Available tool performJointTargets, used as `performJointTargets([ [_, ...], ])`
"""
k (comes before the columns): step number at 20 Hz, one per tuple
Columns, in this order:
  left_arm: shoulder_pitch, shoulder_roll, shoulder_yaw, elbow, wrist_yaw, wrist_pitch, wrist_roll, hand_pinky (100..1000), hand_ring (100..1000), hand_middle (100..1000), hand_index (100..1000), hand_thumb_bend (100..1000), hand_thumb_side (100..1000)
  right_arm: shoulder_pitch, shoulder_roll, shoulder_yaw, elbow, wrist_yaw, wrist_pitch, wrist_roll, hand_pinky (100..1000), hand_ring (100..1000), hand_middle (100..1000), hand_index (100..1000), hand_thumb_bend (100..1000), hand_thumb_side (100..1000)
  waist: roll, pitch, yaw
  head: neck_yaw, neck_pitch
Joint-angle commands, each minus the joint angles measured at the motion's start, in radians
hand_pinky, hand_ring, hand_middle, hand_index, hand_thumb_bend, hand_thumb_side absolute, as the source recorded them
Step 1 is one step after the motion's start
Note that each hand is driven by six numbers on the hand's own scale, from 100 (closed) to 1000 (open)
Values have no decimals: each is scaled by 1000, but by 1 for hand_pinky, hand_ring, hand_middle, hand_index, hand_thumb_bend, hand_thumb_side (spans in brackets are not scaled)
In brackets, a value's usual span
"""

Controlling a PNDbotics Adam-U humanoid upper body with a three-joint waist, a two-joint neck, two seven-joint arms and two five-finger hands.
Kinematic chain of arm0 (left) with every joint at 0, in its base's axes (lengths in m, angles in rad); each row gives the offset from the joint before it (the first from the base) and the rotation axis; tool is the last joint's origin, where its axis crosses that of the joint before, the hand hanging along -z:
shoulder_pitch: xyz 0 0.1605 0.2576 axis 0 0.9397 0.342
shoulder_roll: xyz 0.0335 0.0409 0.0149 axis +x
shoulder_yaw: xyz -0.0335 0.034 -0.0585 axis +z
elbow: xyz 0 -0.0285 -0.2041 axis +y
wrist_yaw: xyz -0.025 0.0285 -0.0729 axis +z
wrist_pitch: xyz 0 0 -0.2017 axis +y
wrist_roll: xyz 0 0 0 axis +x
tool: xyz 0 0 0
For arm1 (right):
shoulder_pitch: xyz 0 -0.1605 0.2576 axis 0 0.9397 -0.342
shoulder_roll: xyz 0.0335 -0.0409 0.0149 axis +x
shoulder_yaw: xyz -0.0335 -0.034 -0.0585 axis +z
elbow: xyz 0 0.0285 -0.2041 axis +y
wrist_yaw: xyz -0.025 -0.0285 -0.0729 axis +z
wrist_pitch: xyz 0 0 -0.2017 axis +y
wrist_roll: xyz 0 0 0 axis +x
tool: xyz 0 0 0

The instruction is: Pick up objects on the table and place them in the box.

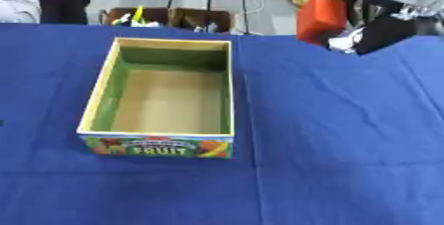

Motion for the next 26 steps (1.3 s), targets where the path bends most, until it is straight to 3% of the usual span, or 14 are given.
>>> performJointTargets([
  [1, -4, 23, -2, -20, 4, -1, -3, 460, 649, 603, 633, 100, 931, -47, 13, 0, -21, -7, 4, 11, 412, 609, 337, 435, 100, 529, -1, -27, 4, -9, 1],
  [13, -17, 24, -8, -20, 8, -4, -11, 461, 650, 603, 633, 100, 931, -183, 156, 44, 47, 56, 20, 23, 411, 606, 333, 434, 100, 529, -18, -20, 54, -47, -9],
  [21, -32, 20, -11, -20, 12, -9, -12, 460, 650, 603, 632, 100, 929, -244, 257, 53, 176, 150, 30, -9, 404, 600, 329, 431, 100, 518, -20, 3, 93, -70, -26],
  [26, -35, 18, -13, -20, 14, -9, -15, 460, 650, 603, 632, 100, 928, -270, 310, 59, 264, 281, 32, -24, 406, 602, 342, 432, 100, 507, -21, 6, 105, -105, -33],
])
